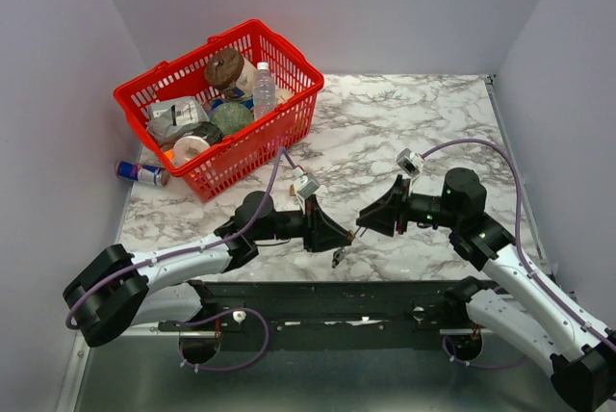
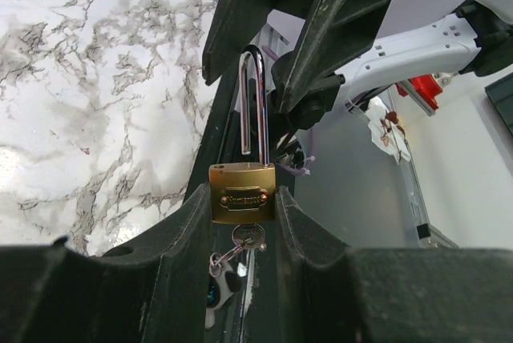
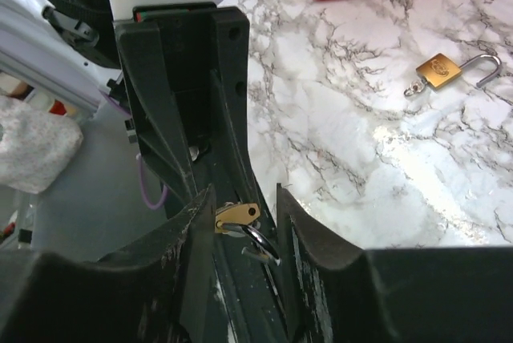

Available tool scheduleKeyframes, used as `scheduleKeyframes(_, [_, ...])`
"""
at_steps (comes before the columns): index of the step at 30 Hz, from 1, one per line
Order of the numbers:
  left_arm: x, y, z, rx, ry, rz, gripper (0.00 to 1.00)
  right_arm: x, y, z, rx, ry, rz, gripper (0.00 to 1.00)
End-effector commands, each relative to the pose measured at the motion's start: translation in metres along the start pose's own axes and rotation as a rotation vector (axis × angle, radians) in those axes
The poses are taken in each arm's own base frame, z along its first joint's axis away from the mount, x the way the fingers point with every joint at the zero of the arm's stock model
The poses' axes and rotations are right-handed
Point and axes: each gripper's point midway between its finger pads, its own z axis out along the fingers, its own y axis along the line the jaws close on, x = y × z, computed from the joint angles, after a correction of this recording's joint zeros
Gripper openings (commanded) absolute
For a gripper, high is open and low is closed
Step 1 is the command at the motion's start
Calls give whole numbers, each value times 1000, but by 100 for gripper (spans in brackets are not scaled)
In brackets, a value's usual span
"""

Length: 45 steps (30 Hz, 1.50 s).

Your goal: Unlock with the key

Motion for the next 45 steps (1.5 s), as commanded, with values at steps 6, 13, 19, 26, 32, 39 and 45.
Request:
scheduleKeyframes(6, [-13,16,-7,-129,-48,38,0,14,11,-1,-75,44,29,34])
scheduleKeyframes(13, [-8,29,-10,-205,-51,10,0,24,-1,5,-44,65,100,7])
scheduleKeyframes(19, [6,28,-4,-277,-13,-17,0,26,-13,10,10,63,164,34])
scheduleKeyframes(26, [41,32,-7,-427,11,-225,0,18,-42,1,223,-25,197,83])
scheduleKeyframes(32, [64,27,-7,-429,7,-412,0,10,-62,-16,395,-113,197,86])
scheduleKeyframes(39, [73,34,10,-401,52,-481,0,9,-70,-26,465,-147,199,86])
scheduleKeyframes(45, [74,54,18,-379,44,-544,0,12,-72,-30,484,-153,202,86])
